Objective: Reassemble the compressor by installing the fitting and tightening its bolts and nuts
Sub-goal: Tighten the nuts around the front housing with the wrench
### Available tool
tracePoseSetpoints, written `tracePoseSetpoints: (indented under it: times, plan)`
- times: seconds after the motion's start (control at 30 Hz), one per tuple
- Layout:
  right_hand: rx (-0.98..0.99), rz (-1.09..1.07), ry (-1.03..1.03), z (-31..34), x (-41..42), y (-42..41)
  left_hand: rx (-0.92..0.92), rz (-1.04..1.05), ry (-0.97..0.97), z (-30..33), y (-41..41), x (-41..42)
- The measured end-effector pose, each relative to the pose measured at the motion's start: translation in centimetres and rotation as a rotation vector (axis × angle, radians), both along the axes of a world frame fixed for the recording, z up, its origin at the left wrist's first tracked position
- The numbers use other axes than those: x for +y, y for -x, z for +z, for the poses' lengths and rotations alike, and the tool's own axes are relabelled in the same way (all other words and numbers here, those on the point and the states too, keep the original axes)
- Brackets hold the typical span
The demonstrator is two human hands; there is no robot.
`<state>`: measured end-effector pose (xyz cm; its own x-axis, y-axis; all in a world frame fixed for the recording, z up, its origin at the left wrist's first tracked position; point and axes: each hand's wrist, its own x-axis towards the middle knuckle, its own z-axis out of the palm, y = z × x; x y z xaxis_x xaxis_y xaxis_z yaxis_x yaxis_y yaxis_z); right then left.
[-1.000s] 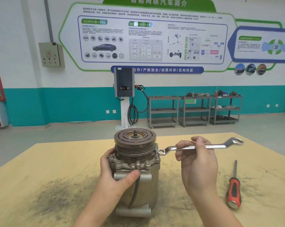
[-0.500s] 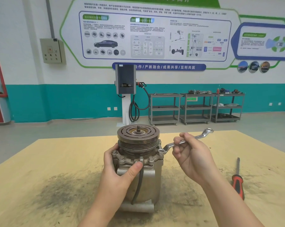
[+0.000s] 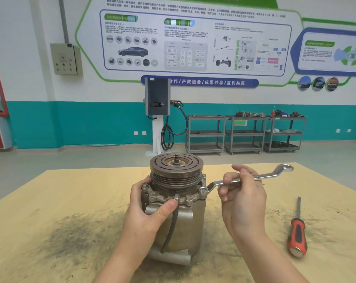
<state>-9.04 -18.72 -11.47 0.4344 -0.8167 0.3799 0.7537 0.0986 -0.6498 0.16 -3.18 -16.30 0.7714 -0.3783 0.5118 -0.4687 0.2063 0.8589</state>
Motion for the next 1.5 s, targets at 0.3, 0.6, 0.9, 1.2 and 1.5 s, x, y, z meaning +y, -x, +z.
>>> tracePoseSetpoints:
  times: [0.3, 0.6, 0.9, 1.2, 1.5]
  plan:
    - [-0.168, -0.465, 0.510, -2.9, 6.4, 0.2, -0.007, 0.044, 0.004, 0.2, 0.3, -0.2]
    - [-0.150, -0.179, 0.404, 0.2, 2.4, 2.0, 0.023, 0.044, -0.019, 0.5, 0.6, 0.0]
    - [-0.038, 0.152, 0.005, 0.1, -0.4, 1.4, 0.064, 0.006, -0.028, 0.7, 1.3, -0.2]
    - [-0.045, 0.134, -0.047, -0.2, -0.3, 0.9, 0.082, 0.022, -0.024, 0.9, 1.2, -0.4]
    - [-0.084, -0.432, 0.258, -1.8, 4.0, 0.3, 0.105, 0.059, 0.079, 0.4, 1.2, -1.5]
